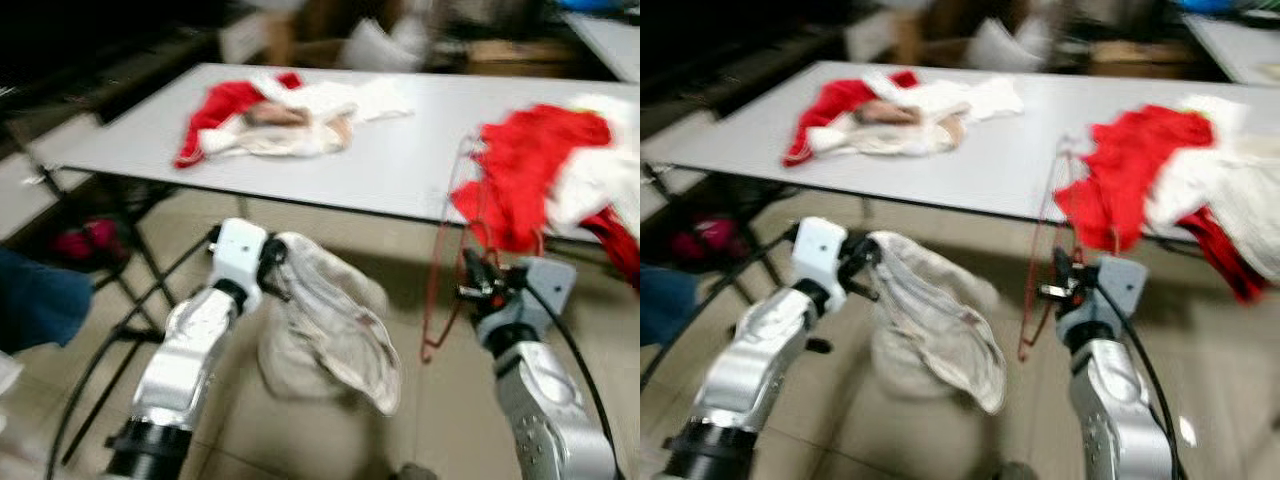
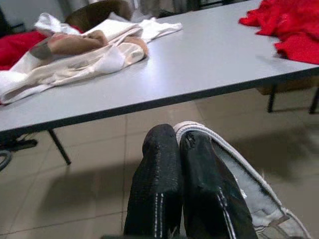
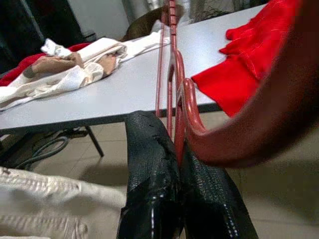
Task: Hang hanger
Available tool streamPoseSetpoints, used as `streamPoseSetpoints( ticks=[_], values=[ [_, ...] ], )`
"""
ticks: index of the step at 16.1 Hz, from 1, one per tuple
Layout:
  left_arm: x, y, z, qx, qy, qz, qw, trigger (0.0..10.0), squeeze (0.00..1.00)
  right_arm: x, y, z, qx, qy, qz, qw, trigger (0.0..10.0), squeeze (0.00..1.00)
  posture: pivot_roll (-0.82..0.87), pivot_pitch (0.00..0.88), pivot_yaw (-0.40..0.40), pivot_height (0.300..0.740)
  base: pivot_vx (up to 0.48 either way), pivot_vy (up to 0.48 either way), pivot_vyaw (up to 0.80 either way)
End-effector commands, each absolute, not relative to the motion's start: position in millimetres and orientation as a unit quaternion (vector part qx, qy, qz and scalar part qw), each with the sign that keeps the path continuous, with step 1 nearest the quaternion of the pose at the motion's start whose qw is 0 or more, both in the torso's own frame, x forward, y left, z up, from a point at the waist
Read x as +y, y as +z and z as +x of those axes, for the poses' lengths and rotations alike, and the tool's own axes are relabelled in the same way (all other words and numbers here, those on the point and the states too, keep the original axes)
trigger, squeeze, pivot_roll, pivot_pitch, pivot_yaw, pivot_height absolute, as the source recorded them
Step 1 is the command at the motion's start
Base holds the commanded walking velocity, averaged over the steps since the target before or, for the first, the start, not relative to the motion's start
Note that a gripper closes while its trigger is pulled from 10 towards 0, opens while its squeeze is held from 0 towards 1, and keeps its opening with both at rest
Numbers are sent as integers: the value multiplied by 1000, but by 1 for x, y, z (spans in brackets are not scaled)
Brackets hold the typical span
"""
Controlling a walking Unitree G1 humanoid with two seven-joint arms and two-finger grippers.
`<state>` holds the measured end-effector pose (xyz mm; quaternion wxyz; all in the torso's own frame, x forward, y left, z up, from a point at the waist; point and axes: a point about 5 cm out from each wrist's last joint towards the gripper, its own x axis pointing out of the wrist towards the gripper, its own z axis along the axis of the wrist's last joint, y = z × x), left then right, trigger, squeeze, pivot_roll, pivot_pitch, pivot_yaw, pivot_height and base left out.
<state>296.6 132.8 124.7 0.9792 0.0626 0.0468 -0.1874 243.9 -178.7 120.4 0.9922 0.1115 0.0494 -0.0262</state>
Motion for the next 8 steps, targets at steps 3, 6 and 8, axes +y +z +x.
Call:
streamPoseSetpoints(
  ticks=[3, 6, 8],
  values=[
    [130, 137, 299, 17, -189, 58, 980, 10000, 0, -182, 122, 243, 51, -32, 112, 992, 10000, 0, -154, 0, 80, 719, 0, 354, -796],
    [129, 138, 299, 16, -193, 56, 980, 10000, 0, -183, 122, 243, 51, -36, 113, 992, 10000, 0, -154, 0, 80, 719, 0, 358, -800],
    [129, 138, 299, 16, -194, 56, 979, 10000, 0, -183, 122, 243, 51, -36, 113, 992, 10000, 0, -155, 0, 85, 719, 0, 360, -800]
  ],
)
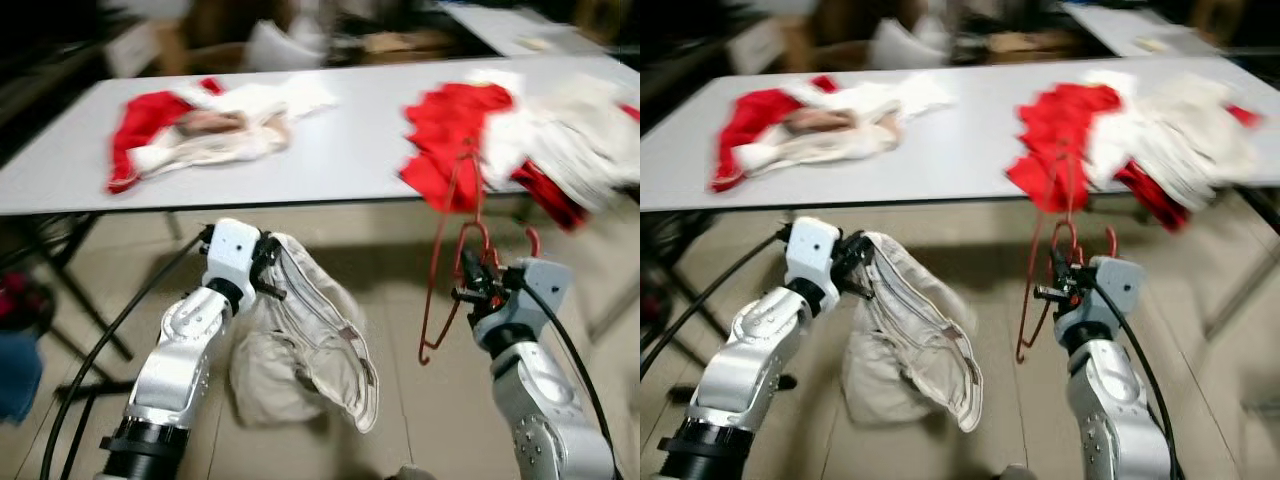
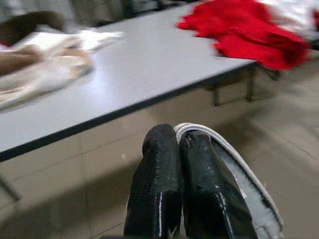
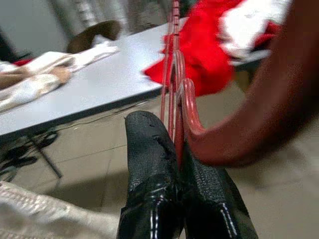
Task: Hang hanger
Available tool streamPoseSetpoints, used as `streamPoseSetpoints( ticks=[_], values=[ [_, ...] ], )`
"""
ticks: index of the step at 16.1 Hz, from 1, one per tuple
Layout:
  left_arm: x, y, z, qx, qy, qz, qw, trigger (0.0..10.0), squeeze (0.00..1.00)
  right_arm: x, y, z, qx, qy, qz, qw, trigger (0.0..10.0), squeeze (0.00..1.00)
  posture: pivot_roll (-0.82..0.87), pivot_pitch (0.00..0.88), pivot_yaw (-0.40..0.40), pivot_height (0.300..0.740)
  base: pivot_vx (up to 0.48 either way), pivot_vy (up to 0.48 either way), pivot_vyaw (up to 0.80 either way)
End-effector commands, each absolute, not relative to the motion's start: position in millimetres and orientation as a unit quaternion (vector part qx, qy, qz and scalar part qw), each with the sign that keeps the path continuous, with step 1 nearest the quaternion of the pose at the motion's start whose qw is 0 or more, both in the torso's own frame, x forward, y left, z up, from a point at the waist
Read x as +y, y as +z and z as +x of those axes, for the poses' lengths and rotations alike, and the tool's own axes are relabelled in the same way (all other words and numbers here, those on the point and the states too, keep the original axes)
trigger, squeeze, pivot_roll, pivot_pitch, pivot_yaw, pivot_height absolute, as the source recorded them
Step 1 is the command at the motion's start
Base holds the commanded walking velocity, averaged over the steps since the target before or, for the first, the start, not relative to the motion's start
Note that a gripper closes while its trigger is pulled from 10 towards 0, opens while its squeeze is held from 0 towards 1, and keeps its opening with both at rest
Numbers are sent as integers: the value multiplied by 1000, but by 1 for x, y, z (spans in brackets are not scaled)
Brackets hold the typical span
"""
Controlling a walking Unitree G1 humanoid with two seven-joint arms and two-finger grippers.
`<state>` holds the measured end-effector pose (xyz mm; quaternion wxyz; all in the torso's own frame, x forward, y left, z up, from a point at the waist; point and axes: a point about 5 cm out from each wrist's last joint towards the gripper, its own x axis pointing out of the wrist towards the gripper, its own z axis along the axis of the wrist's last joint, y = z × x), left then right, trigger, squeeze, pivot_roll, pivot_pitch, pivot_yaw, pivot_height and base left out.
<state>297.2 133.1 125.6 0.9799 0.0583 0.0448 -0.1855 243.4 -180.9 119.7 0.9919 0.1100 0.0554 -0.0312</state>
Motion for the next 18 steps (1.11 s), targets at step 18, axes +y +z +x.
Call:
streamPoseSetpoints(
  ticks=[18],
  values=[
    [134, 149, 310, 3, -177, 38, 983, 10000, 0, -182, 129, 250, 46, 13, 10, 999, 10000, 0, -169, 0, 76, 719, 174, 40, 14]
  ],
)
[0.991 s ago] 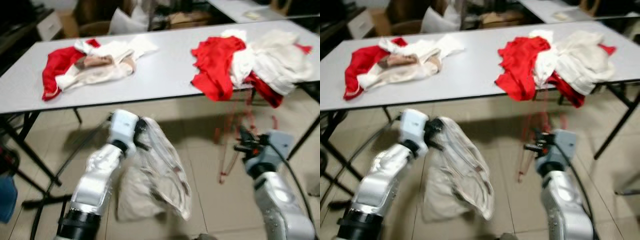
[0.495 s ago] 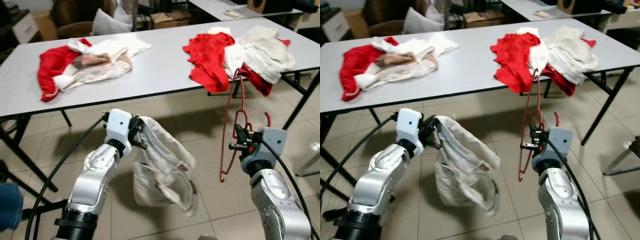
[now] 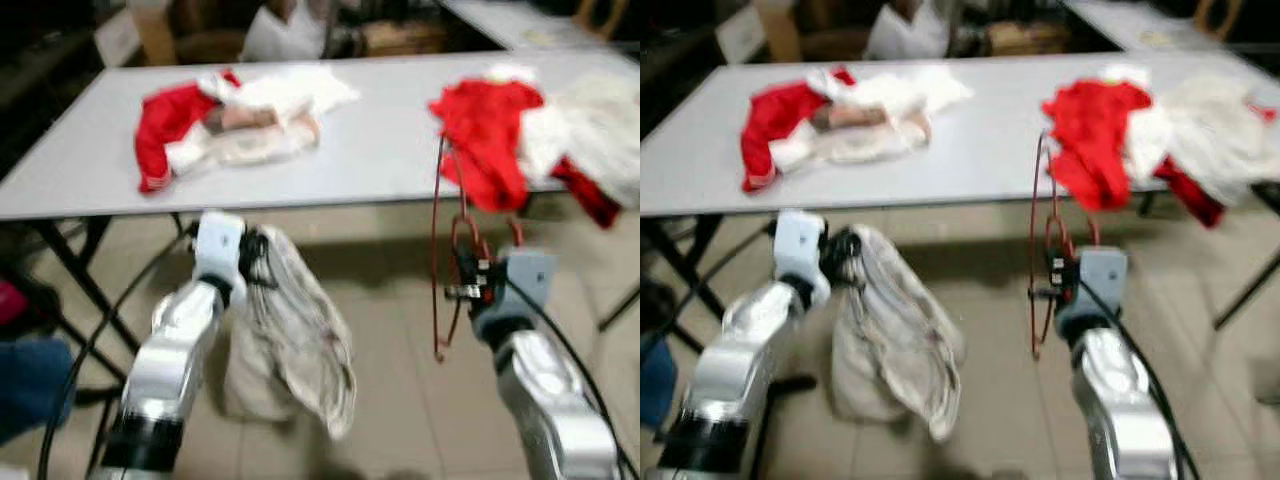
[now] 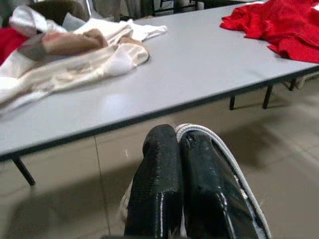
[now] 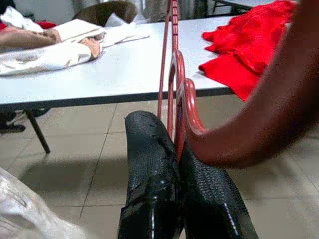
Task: Hang hanger
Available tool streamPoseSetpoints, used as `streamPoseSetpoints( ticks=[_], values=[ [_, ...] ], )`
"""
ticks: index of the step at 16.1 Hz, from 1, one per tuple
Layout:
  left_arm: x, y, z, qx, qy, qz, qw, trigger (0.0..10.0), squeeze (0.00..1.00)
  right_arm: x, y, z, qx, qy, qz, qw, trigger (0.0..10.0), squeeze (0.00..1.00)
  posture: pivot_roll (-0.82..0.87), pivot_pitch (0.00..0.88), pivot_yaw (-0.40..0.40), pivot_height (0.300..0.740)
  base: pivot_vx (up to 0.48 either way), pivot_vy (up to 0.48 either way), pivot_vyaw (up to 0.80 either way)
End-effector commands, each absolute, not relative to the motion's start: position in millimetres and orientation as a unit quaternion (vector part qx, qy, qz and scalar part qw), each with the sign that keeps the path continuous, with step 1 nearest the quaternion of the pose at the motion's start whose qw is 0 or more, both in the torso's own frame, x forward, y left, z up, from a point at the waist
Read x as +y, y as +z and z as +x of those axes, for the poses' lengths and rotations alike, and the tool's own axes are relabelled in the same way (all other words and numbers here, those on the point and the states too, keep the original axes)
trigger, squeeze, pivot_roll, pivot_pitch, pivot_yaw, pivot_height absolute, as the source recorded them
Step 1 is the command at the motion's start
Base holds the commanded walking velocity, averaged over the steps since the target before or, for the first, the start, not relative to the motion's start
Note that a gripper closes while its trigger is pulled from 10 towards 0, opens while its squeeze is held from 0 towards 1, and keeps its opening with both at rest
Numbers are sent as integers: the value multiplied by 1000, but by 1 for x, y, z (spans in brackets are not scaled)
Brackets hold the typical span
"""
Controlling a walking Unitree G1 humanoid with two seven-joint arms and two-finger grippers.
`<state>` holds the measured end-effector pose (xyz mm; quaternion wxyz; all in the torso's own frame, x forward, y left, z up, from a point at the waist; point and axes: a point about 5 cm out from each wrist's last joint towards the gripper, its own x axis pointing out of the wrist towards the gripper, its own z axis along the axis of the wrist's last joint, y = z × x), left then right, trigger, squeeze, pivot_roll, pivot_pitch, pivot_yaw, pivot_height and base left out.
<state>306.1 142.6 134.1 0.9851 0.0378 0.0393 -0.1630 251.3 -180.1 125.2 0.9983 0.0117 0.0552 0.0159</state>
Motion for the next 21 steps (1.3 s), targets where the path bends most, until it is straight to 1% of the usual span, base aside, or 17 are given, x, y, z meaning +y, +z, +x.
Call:
streamPoseSetpoints(
  ticks=[1, 7, 10, 11, 15, 19, 20, 21],
  values=[
    [135, 150, 311, 1, -178, 37, 983, 10000, 0, -181, 131, 252, 42, 26, 2, 999, 10000, 0, -173, 0, 78, 719, 322, 0, 0],
    [138, 166, 321, -23, -175, 24, 984, 10000, 0, -176, 142, 257, 26, 75, -39, 996, 10000, 0, -178, 0, 65, 719, 342, 0, 0],
    [137, 166, 323, -29, -174, 21, 984, 10000, 0, -178, 144, 260, 26, 89, -46, 995, 10000, 0, -166, 0, 30, 719, 346, 0, 0],
    [137, 169, 323, -33, -172, 19, 984, 10000, 0, -177, 144, 261, 29, 116, -59, 991, 10000, 0, -157, 0, 12, 719, 352, 0, 0],
    [138, 175, 326, -42, -176, 19, 983, 10000, 0, -179, 152, 267, 22, 145, -81, 986, 10000, 0, -153, 0, -4, 719, 356, 0, 0],
    [128, 186, 328, -57, -210, 22, 976, 10000, 0, -182, 163, 268, 11, 176, -65, 982, 10000, 0, -147, 0, -9, 719, 374, 0, 0],
    [128, 191, 330, -62, -212, 21, 975, 10000, 0, -183, 166, 268, 9, 181, -50, 982, 10000, 0, -147, 0, -8, 719, 379, 0, 0],
    [131, 197, 337, -64, -207, 21, 976, 10000, 0, -184, 171, 267, 4, 203, -55, 978, 10000, 0, -151, 0, -3, 719, 382, 0, -456]
  ],
)
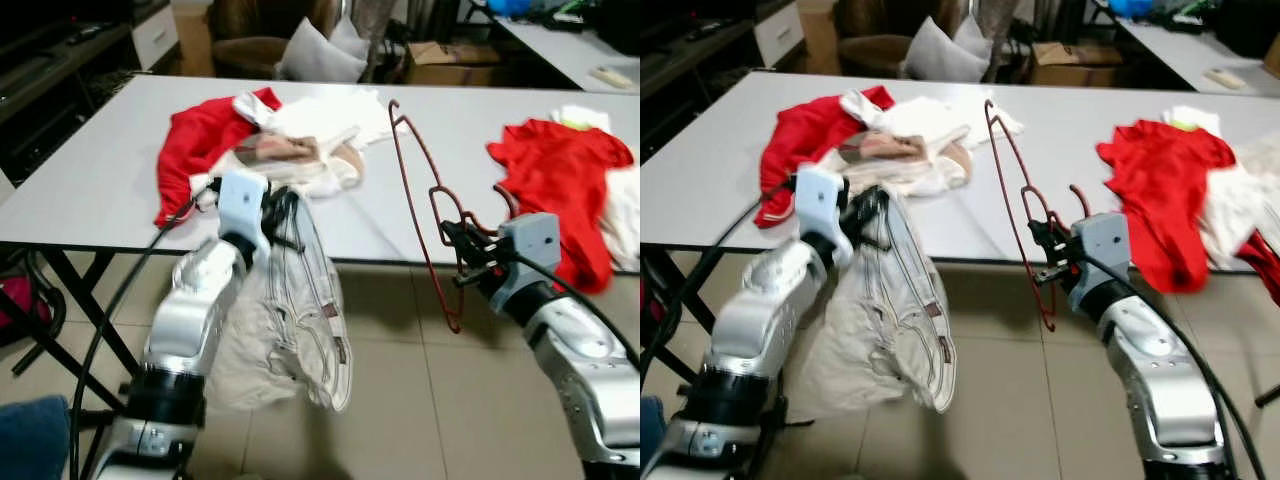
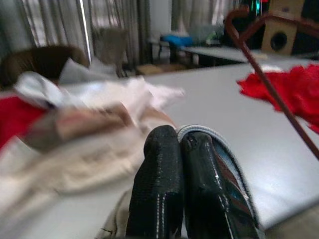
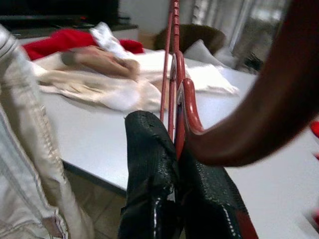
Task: Hang hanger
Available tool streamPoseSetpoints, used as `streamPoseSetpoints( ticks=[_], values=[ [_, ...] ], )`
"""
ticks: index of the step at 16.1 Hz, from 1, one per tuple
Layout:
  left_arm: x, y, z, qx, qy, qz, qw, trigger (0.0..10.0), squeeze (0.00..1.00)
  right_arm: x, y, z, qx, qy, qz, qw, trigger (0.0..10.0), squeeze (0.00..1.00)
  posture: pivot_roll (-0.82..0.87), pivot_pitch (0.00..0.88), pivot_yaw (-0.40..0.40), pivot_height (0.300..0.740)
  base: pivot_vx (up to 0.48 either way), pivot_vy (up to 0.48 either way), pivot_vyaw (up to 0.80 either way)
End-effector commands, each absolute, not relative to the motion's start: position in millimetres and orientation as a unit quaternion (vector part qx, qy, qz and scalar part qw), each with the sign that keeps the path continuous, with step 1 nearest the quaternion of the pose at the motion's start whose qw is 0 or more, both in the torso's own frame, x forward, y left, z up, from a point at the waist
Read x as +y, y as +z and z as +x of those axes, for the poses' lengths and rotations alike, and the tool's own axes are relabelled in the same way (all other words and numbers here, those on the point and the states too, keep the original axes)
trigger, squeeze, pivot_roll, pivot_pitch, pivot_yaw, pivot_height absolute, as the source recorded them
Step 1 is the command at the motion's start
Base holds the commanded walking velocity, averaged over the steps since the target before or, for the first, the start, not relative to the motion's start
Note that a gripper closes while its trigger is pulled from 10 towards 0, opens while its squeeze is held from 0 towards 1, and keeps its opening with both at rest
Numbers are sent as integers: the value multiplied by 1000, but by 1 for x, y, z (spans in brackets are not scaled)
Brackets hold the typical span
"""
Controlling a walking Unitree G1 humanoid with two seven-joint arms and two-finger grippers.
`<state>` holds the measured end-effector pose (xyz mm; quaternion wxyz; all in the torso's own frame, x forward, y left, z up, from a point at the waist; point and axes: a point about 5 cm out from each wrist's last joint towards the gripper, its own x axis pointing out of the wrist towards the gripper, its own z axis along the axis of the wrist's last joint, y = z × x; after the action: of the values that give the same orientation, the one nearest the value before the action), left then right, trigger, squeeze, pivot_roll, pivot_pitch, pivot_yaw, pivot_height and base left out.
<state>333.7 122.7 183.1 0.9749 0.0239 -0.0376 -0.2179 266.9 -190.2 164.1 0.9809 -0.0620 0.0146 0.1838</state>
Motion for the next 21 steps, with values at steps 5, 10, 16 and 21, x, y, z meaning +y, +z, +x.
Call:
streamPoseSetpoints(
  ticks=[5, 10, 16, 21],
  values=[
    [134, 232, 365, -78, -216, 31, 973, 10000, 0, -204, 209, 237, -1, 380, -93, 920, 10000, 0, -157, 0, 9, 719, 380, 0, 0],
    [130, 251, 387, -71, -240, 62, 966, 10000, 0, -210, 220, 189, 98, 555, -85, 822, 10000, 0, -158, 0, 8, 719, 379, 0, 0],
    [108, 297, 385, -126, -306, 28, 943, 10000, 0, -194, 196, 194, 167, 566, -121, 798, 10000, 0, -156, 0, 2, 719, 362, 0, 0],
    [95, 337, 362, -172, -373, 20, 911, 10000, 0, -182, 201, 238, 110, 503, -178, 839, 10000, 0, -148, 0, -9, 719, 341, 0, 0]
  ],
)
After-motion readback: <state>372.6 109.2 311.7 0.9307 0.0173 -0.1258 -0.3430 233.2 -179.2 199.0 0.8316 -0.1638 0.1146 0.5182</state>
